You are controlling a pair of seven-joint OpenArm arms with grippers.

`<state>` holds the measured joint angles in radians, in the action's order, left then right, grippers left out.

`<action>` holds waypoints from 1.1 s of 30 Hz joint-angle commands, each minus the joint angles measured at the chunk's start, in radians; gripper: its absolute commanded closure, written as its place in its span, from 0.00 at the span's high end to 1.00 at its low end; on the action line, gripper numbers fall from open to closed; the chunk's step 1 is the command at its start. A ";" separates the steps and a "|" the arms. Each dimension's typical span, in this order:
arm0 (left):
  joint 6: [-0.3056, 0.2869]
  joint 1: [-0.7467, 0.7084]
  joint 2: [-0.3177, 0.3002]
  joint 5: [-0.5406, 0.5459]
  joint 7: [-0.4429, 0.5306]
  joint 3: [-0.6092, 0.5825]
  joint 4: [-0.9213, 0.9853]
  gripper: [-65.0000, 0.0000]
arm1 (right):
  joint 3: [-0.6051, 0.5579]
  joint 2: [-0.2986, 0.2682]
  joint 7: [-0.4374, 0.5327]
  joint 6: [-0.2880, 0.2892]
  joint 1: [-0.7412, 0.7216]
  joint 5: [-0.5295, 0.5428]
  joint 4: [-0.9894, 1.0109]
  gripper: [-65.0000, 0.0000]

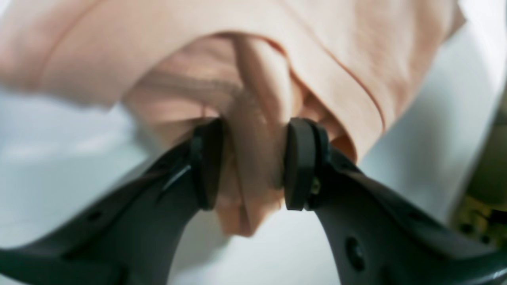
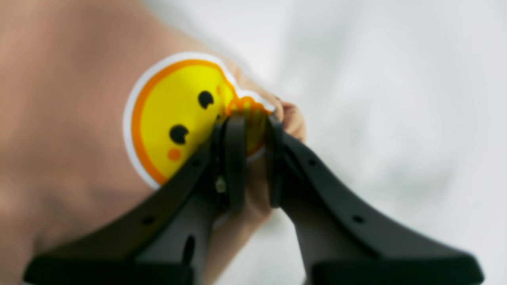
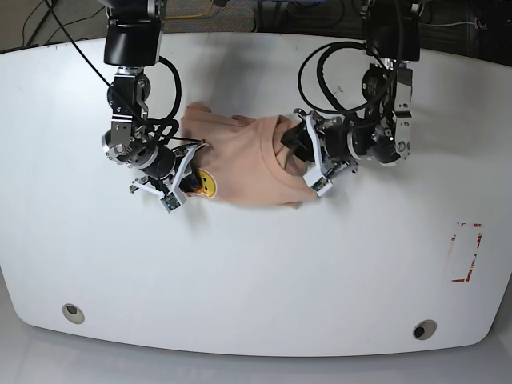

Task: Layout the t-shirt on the table in an organized manner, then fold the t-shirt properly
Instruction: 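Grasp the bundle with both grippers and flip it over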

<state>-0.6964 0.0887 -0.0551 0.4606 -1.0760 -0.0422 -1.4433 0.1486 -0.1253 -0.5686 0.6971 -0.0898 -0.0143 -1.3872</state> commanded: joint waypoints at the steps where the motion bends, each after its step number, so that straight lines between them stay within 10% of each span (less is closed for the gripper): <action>1: -0.002 0.035 -0.021 0.000 0.003 -0.002 0.006 0.37 | 0.001 -0.017 -0.012 0.001 0.025 -0.008 -0.047 0.12; 20: -0.002 0.363 -0.019 0.040 -0.020 -0.095 0.137 0.37 | 0.001 0.036 -0.024 0.001 0.261 -0.013 -0.357 0.12; 33: -0.002 0.314 0.004 0.177 -0.143 -0.089 -0.081 0.37 | -0.001 0.082 -0.276 0.001 0.213 -0.016 -0.627 0.12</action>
<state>-0.6971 0.4294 -0.0467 0.6300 -1.2163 -0.1345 -1.5097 0.1474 -0.0643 -0.8444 0.6983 0.1448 -0.0360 -1.9987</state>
